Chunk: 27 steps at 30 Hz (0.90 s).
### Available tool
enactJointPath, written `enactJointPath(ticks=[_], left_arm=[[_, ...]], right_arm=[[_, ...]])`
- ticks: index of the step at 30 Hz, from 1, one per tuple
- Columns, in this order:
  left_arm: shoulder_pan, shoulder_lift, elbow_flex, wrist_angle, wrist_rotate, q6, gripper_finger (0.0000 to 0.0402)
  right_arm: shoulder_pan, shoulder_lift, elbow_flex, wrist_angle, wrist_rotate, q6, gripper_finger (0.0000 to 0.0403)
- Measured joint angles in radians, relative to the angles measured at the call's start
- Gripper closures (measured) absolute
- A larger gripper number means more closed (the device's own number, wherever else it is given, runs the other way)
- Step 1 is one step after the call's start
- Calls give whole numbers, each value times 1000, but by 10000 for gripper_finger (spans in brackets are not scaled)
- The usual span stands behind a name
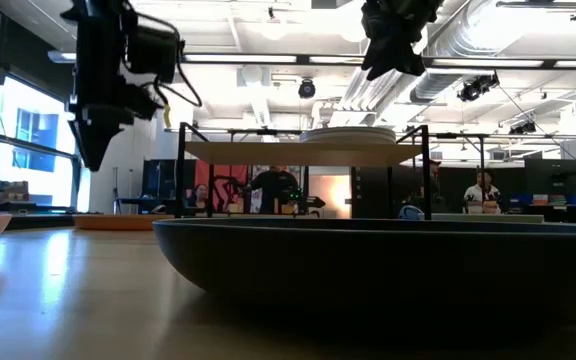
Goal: Place and stack plates onto a shelf
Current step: Stack the light orange plate on top of the other blue plate on the shelf
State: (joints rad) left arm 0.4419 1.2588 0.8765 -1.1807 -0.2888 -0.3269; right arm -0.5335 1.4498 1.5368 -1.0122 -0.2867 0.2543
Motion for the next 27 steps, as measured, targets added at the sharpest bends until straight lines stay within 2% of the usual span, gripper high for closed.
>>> enactJointPath(ticks=[9,17,23,27], left_arm=[[66,1,-122,155,-10,113,268],[103,5,-129,182,37,154,268],[102,5,-120,245,115,67,268],[102,7,-120,317,126,21,268]], right_arm=[[0,0,0,0,0,37,316],[0,1,0,1,44,63,316],[0,1,0,1,50,81,316],[0,1,0,1,50,81,316]])
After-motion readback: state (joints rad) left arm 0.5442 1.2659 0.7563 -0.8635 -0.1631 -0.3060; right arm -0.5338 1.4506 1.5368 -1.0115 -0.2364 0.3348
